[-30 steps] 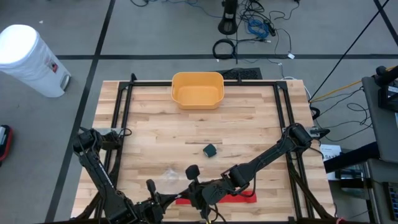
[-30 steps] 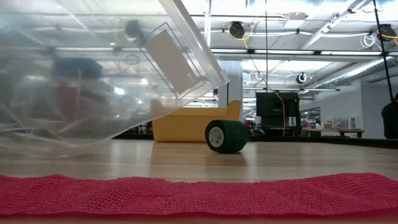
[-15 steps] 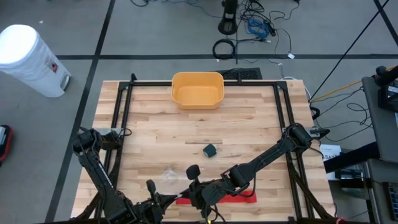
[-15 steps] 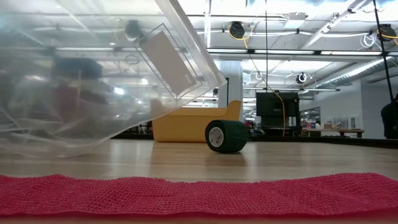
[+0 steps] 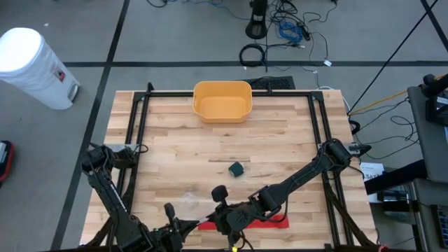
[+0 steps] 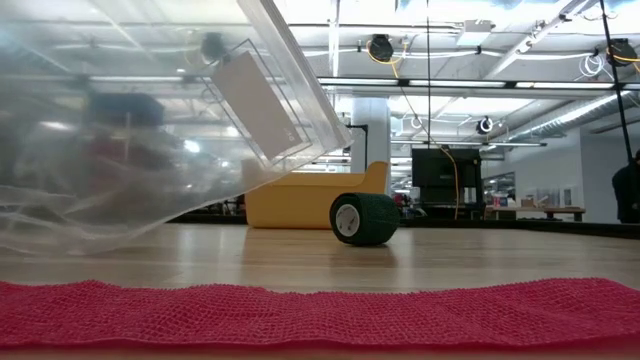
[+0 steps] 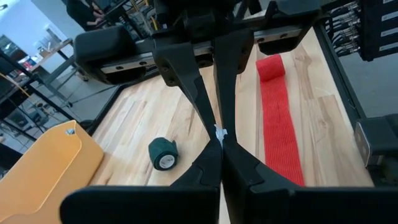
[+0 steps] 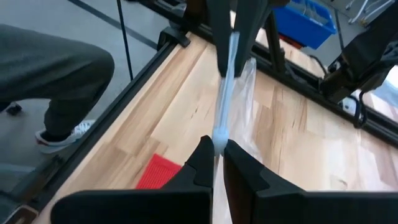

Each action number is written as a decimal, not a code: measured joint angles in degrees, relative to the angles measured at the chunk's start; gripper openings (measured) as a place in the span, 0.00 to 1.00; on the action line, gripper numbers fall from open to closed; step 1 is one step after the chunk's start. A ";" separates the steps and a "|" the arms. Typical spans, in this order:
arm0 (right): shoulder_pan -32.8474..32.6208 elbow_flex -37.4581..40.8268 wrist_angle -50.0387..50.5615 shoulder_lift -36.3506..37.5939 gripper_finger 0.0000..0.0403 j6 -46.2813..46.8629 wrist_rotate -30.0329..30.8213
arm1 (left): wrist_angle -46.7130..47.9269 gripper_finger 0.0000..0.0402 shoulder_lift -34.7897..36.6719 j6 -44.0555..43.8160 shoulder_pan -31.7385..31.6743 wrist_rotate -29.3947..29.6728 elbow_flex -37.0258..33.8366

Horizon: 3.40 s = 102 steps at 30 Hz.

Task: Roll bandage
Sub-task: Open the transparent zip bag

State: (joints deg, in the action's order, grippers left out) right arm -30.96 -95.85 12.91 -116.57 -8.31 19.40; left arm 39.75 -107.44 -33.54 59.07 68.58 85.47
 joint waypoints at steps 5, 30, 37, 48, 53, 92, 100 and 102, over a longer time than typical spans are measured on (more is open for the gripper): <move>0.00 0.00 1.71 0.00 0.02 0.20 0.00 | -0.04 0.01 0.00 0.01 0.10 0.12 0.00; -0.04 0.02 12.81 0.00 0.02 7.99 -4.83 | -0.26 0.01 0.00 10.01 3.02 6.96 7.38; -0.04 0.04 16.13 0.00 0.02 10.58 -6.27 | -0.20 0.01 0.02 11.50 3.02 7.63 8.15; -0.54 0.11 18.84 1.47 0.02 13.66 -7.78 | -0.20 0.01 0.13 11.47 3.13 7.70 8.15; -1.85 0.13 20.22 2.99 0.08 14.12 -7.75 | 0.50 0.01 0.15 11.50 3.13 7.00 8.16; -1.01 0.09 1.13 2.99 0.27 3.14 -4.50 | 4.24 0.01 0.15 26.31 2.29 -4.13 7.78; -0.96 0.09 1.91 2.99 0.24 4.23 -4.50 | 4.26 0.01 0.15 18.02 2.19 -4.13 7.76; -0.96 0.09 1.96 2.99 0.24 4.59 -4.50 | 4.26 0.01 0.15 17.46 2.19 -4.13 7.76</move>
State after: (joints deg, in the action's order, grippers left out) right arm -31.92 -95.77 14.87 -113.58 -3.71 14.90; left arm 44.01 -107.28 -16.08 61.25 64.45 93.23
